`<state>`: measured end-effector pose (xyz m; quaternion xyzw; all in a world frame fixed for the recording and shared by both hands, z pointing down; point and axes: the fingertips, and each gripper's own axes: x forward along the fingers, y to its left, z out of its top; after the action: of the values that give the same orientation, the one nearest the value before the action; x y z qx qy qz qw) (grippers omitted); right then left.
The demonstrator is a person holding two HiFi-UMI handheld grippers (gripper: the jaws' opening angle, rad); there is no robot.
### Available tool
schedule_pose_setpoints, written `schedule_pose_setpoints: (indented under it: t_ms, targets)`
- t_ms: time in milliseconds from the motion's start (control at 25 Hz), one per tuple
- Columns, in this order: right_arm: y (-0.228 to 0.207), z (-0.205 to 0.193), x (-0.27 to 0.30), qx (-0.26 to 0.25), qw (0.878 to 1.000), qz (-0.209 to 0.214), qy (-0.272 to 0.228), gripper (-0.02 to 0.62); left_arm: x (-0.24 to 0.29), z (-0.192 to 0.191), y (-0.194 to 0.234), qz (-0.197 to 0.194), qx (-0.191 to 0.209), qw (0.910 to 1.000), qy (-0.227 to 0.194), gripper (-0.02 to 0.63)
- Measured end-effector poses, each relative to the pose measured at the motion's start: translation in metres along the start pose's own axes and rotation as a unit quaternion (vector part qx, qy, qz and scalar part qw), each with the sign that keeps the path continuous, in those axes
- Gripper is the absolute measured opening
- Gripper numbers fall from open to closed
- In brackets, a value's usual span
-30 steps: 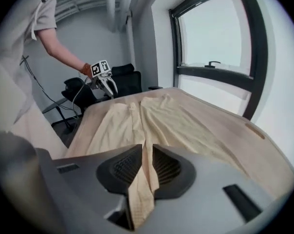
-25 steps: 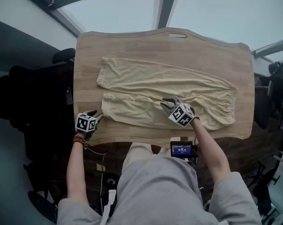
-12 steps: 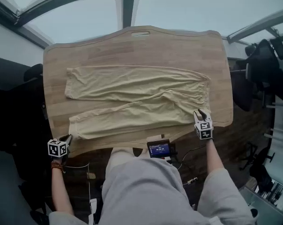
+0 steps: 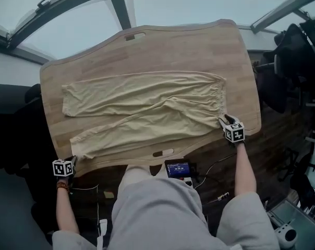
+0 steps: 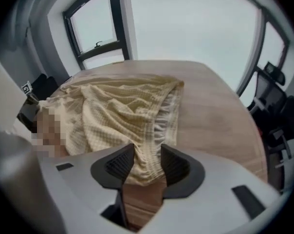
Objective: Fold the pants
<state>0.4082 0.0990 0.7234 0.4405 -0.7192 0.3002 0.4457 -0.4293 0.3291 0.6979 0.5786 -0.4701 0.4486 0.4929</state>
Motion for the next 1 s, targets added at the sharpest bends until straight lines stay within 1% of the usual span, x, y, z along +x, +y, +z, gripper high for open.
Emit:
schedule_pose_setpoints:
  t_ms: [40,80,160,200,280,360,400,440,480,560,600,640,720,760,880,1000]
  targets:
    - [0.004,-0.008,0.004,-0.011,0.999,0.024,0.022,0.162,0.000,0.002,-0.001,0.009,-0.001,1.0000,0.001,0.014]
    - [0.008,-0.015,0.004,-0.024,0.998,0.044,0.040,0.104,0.000,0.003,-0.001,0.020,-0.003,0.9998,0.004,0.014]
    - [0.007,-0.028,-0.002,-0.033,0.996,0.070,0.054,0.092,-0.003,0.000,0.002,0.039,-0.009,0.9991,0.011,0.013]
    - [0.001,-0.034,-0.007,-0.030,0.996,0.072,0.052,0.089,-0.006,-0.003,0.003,0.047,-0.014,0.9987,0.015,0.014]
    - [-0.021,-0.039,-0.022,-0.012,0.998,0.057,0.033,0.087,-0.012,-0.009,0.007,0.058,-0.024,0.9978,0.021,0.013]
    - [-0.042,-0.037,-0.040,0.017,0.999,0.047,0.002,0.086,-0.020,-0.009,0.006,0.055,-0.025,0.9980,0.017,0.014]
    - [-0.048,-0.036,-0.047,0.027,0.998,0.053,-0.007,0.086,-0.023,-0.007,0.002,0.048,-0.021,0.9985,0.014,0.014]
    - [-0.049,-0.038,-0.053,0.032,0.997,0.071,-0.004,0.086,-0.025,-0.006,-0.002,0.039,-0.016,0.9990,0.015,0.014]
    - [-0.045,-0.044,-0.058,0.037,0.994,0.100,0.009,0.086,-0.026,-0.007,-0.005,0.030,-0.007,0.9992,0.024,0.013]
    - [-0.035,-0.060,-0.065,0.053,0.984,0.162,0.046,0.087,-0.024,-0.014,-0.009,0.013,0.015,0.9981,0.059,0.013]
    - [-0.032,-0.063,-0.068,0.065,0.980,0.182,0.053,0.087,-0.023,-0.016,-0.009,0.006,0.023,0.9970,0.074,0.014]
    - [-0.032,-0.060,-0.071,0.078,0.977,0.193,0.050,0.087,-0.024,-0.014,-0.009,0.001,0.027,0.9963,0.081,0.014]
    - [-0.035,-0.046,-0.075,0.096,0.974,0.202,0.031,0.087,-0.031,0.007,-0.005,-0.007,0.030,0.9969,0.072,0.014]
    - [-0.038,-0.039,-0.076,0.097,0.974,0.203,0.023,0.087,-0.036,0.025,-0.004,-0.010,0.034,0.9975,0.061,0.014]
    - [-0.050,-0.019,-0.076,0.079,0.977,0.198,0.013,0.088,-0.056,0.102,-0.001,-0.015,0.057,0.9980,0.023,0.014]
    - [-0.060,0.009,-0.073,0.076,0.979,0.191,-0.006,0.088,-0.079,0.182,0.007,-0.011,0.085,0.9963,-0.003,0.014]
